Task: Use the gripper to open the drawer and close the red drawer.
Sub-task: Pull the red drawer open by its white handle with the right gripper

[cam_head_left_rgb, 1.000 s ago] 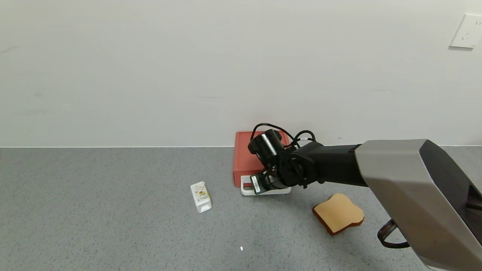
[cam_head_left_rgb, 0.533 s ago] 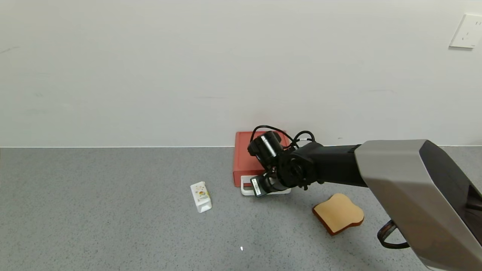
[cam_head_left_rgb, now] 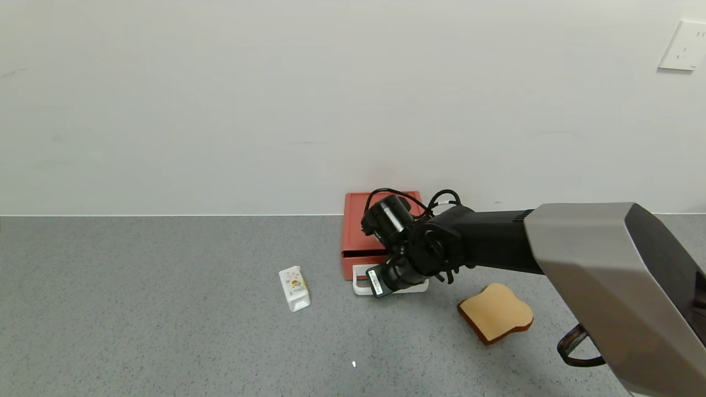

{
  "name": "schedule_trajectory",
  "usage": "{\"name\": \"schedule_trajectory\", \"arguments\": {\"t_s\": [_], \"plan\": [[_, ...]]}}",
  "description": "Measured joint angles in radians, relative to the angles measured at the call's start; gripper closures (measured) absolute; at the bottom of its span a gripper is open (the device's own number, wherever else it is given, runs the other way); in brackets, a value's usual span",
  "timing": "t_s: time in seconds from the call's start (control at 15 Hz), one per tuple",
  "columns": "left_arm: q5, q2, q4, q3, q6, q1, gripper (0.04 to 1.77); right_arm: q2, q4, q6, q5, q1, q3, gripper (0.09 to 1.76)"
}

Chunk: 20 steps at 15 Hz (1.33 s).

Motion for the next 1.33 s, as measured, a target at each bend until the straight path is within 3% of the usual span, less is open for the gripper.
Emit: {"name": "schedule_trajectory", "arguments": {"t_s": [1.33], "plan": [[0.0, 0.0, 0.0, 0.0, 0.0, 0.0, 0.09, -0.054, 0.205, 0.107, 0.056, 0.057, 0.029, 1.73]]}}
